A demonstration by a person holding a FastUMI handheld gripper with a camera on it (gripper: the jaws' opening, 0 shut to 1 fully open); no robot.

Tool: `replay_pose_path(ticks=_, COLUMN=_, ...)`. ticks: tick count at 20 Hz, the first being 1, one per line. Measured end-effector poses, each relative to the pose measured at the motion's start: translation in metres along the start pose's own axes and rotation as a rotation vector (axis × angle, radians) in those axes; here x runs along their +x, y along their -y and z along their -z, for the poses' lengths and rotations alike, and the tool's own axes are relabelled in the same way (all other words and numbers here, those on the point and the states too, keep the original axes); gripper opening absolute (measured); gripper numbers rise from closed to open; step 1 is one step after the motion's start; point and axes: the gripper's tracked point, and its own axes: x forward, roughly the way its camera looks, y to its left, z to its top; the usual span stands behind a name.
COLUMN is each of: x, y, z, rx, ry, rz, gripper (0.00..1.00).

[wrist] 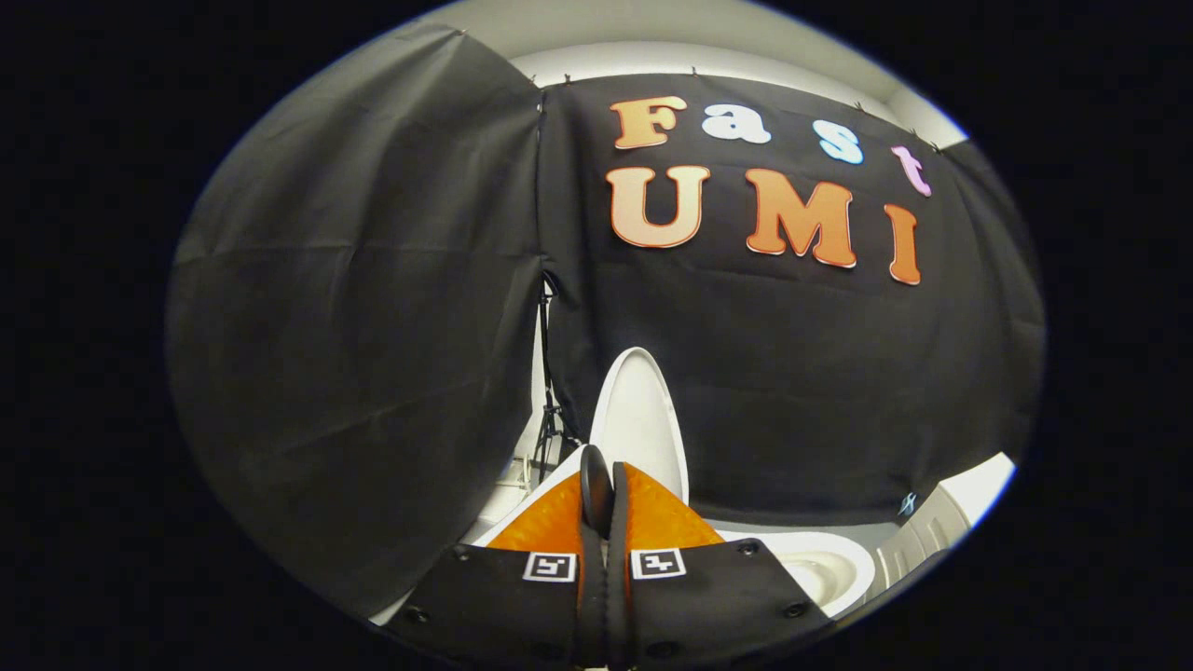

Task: Open the toilet lid.

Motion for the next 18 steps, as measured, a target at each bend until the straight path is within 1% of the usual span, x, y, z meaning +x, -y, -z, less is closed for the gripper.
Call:
replay_pose_path(ticks=5, x=0.001, y=-0.003, z=-0.001, rx=-0.038, ry=0.027, rz=0.029, gripper=0.08)
replay_pose_path(ticks=7, x=-0.003, y=0.007, z=-0.004, rx=-0.063, ry=0.040, rz=0.053, gripper=0.08)
replay_pose_path(ticks=8, x=-0.003, y=0.009, z=-0.004, rx=-0.046, ry=0.045, rz=0.050, gripper=0.13)
replay_pose_path(ticks=9, x=-0.005, y=0.003, z=-0.006, rx=-0.013, ry=0.057, rz=0.016, gripper=0.17)
replay_pose_path(ticks=10, x=-0.006, y=-0.002, z=-0.011, rx=0.005, ry=0.082, rz=-0.019, gripper=0.25)
replay_pose_path(ticks=11, x=-0.010, y=-0.005, z=-0.024, rx=-0.003, ry=0.112, rz=-0.040, gripper=0.34)
replay_pose_path(ticks=13, x=-0.017, y=0.011, z=-0.038, rx=-0.064, ry=0.135, rz=-0.007, gripper=0.50)
replay_pose_path(ticks=14, x=-0.021, y=0.012, z=-0.043, rx=-0.072, ry=0.131, rz=-0.021, gripper=0.58)
replay_pose_path(ticks=15, x=-0.019, y=0.007, z=-0.049, rx=-0.064, ry=0.144, rz=-0.044, gripper=0.66)
replay_pose_path(ticks=16, x=-0.026, y=0.009, z=-0.061, rx=-0.055, ry=0.163, rz=-0.056, gripper=0.74)
replay_pose_path(ticks=18, x=-0.047, y=0.027, z=-0.087, rx=-0.049, ry=0.225, rz=-0.055, gripper=0.90)
